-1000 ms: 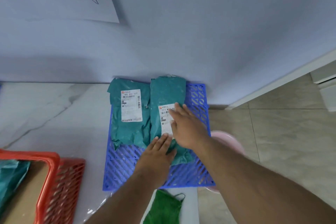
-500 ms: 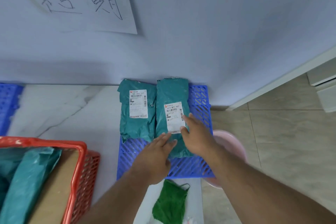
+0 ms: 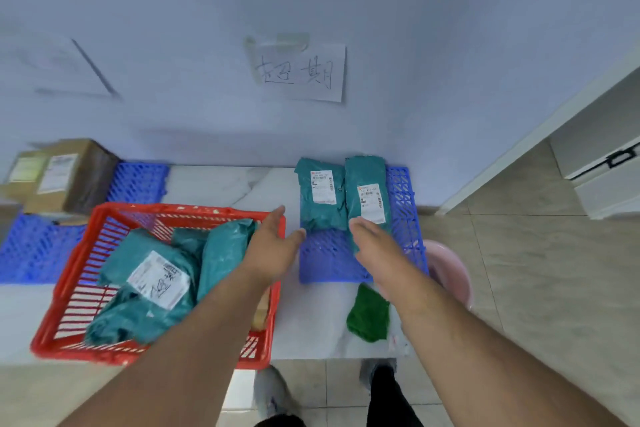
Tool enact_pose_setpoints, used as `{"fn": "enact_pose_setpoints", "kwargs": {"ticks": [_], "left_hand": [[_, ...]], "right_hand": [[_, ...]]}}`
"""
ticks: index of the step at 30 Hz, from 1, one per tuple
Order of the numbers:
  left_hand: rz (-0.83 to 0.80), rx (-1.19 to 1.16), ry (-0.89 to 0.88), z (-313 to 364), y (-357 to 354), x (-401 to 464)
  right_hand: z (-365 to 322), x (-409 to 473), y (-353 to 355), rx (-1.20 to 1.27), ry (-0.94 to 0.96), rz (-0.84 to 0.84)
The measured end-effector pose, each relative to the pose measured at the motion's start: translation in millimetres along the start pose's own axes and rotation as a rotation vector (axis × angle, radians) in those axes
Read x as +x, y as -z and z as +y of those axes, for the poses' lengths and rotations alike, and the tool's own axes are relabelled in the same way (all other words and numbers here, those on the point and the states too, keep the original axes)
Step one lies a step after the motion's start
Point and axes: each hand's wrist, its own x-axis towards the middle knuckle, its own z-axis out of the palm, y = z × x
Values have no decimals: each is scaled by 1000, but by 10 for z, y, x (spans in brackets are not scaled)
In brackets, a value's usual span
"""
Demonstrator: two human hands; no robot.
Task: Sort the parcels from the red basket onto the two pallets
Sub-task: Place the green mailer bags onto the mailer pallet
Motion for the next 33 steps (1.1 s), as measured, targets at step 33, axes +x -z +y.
{"fn": "enact_pose_setpoints", "kwargs": {"ticks": [33], "left_hand": [[281,-325,417,-1744,2394,-702]], "right_hand": [[-119,-848,-2534,-56,-121,-215]]}}
